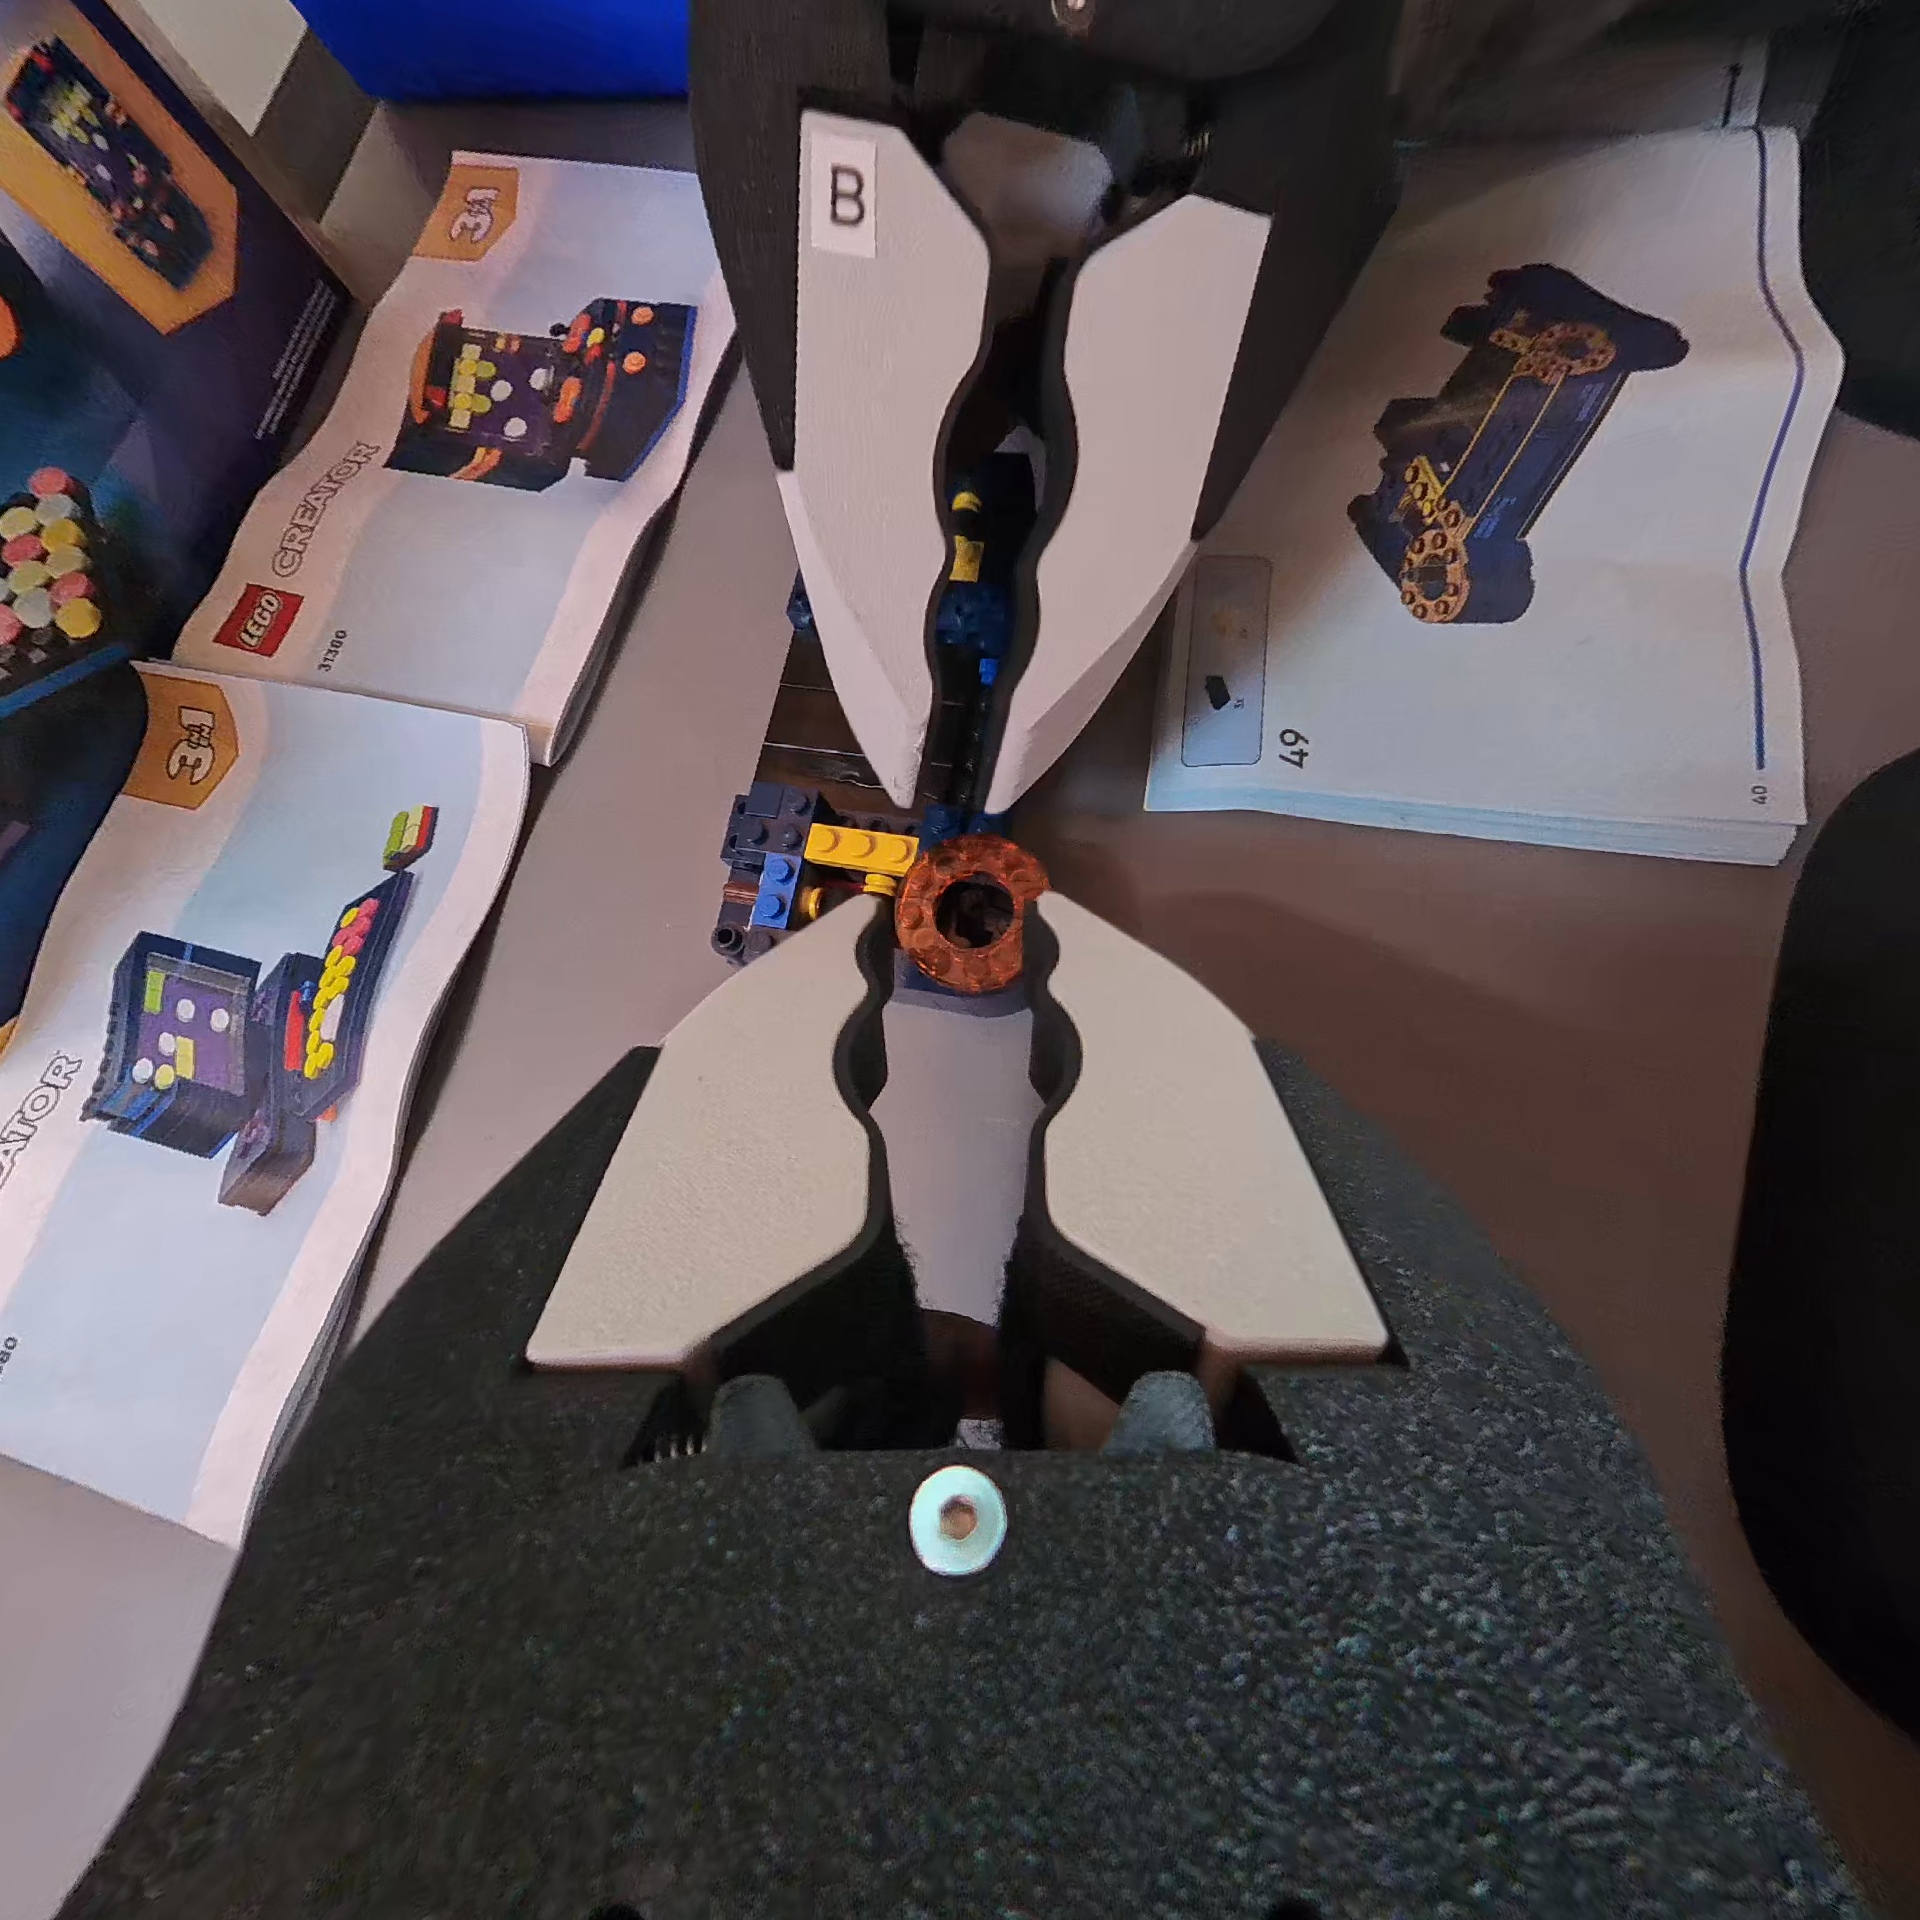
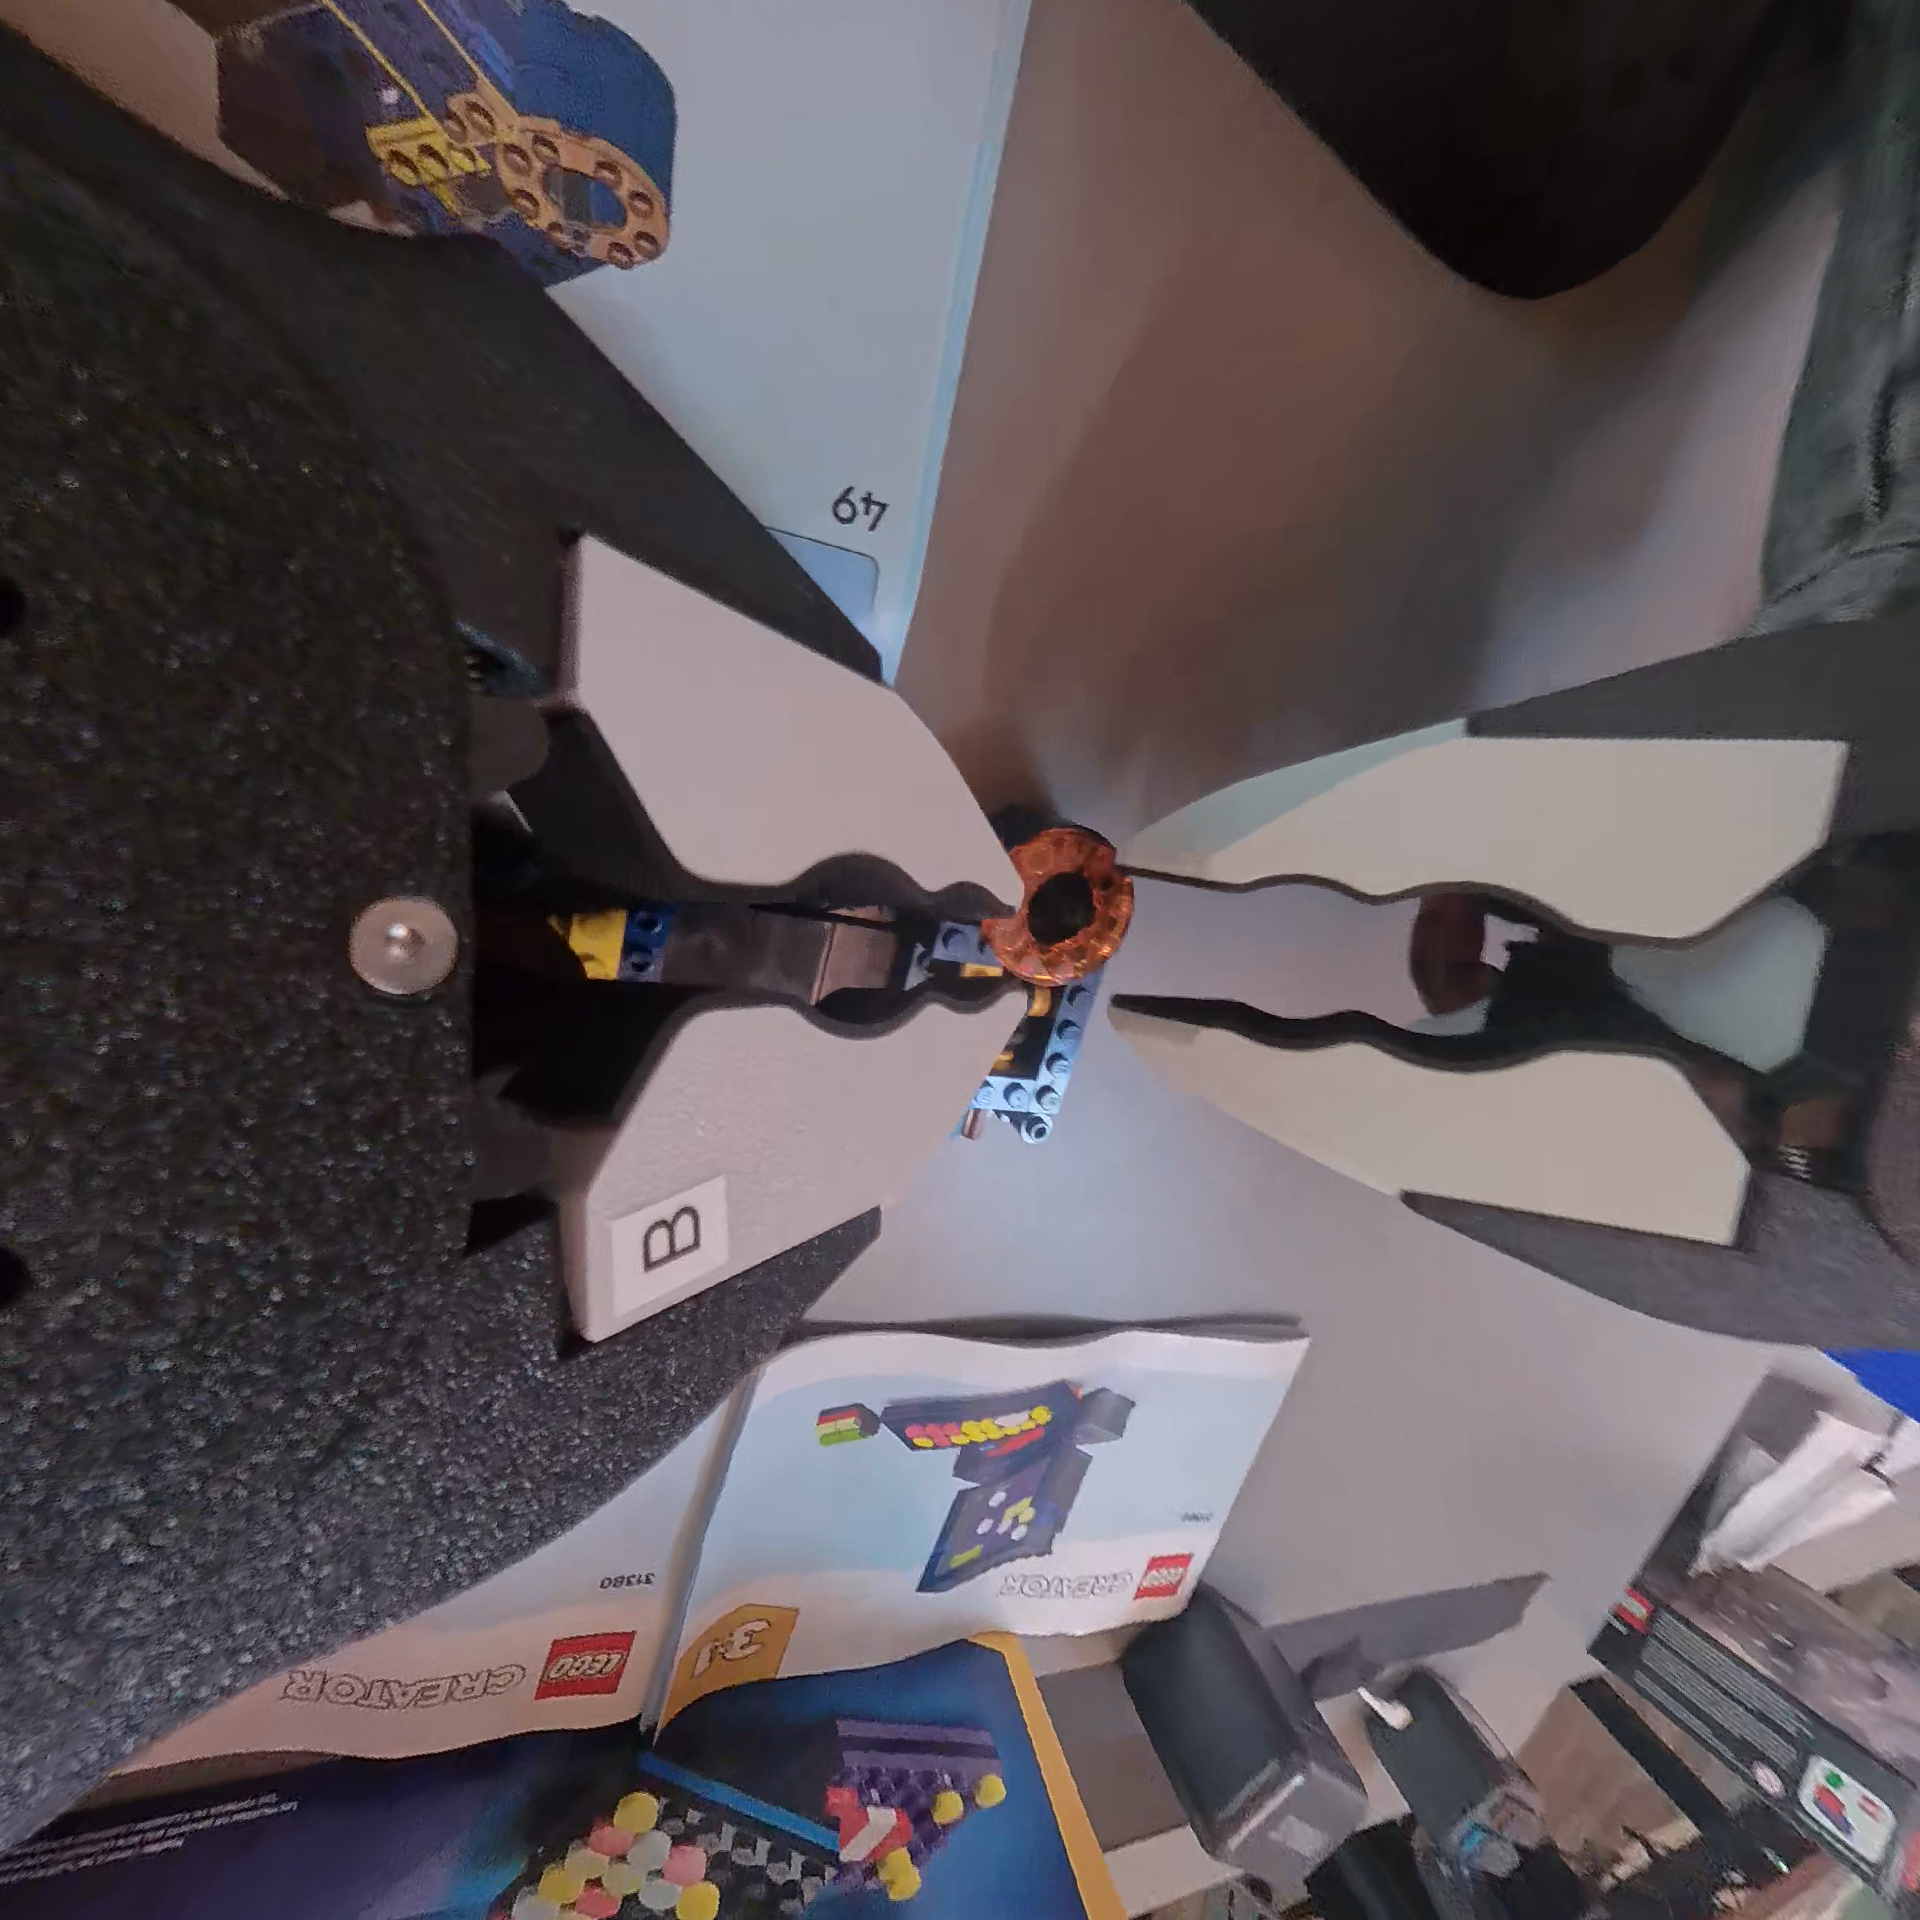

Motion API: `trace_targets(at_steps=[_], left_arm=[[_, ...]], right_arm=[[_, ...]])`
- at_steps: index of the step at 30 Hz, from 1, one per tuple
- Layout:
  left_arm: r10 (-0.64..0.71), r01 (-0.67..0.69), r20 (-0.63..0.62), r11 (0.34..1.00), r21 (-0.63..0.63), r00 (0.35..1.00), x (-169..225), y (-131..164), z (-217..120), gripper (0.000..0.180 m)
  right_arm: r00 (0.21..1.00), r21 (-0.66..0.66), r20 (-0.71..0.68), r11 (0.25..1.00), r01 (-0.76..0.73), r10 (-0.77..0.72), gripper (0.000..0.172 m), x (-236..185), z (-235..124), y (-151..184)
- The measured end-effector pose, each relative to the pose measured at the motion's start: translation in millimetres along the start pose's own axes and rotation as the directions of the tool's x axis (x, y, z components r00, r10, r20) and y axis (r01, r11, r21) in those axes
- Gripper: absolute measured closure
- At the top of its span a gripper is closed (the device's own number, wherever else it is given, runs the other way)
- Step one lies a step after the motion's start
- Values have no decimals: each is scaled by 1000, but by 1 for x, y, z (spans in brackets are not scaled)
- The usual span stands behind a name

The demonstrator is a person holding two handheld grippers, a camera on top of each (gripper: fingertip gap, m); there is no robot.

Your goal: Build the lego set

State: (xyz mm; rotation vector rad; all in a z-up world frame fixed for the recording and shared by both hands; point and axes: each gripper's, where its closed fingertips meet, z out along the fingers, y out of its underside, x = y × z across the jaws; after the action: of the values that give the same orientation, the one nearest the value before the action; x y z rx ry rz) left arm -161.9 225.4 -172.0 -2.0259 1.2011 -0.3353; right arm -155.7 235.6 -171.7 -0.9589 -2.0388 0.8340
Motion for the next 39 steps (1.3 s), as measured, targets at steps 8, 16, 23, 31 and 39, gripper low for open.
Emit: trace_targets(at_steps=[8,16,23,31,39], left_arm=[[-12,12,-18,1000,-27,1000,2,7,3,161],[-17,16,-19,999,-49,1000,1,15,-1,160],[-22,22,-8,999,-45,1000,-1,16,-2,161],[-31,29,-43,998,-56,999,4,19,-2,153],[-32,28,-52,997,-69,998,5,20,2,157]], right_arm=[[1000,-10,-18,1000,14,-14,166,-1,9,0],[1000,-16,-19,1000,-1,0,166,2,6,1],[1000,-41,25,999,6,-5,167,-7,9,3],[1000,-32,20,999,-4,5,167,-5,8,3],[999,-60,42,998,-9,11,160,-8,11,7]])
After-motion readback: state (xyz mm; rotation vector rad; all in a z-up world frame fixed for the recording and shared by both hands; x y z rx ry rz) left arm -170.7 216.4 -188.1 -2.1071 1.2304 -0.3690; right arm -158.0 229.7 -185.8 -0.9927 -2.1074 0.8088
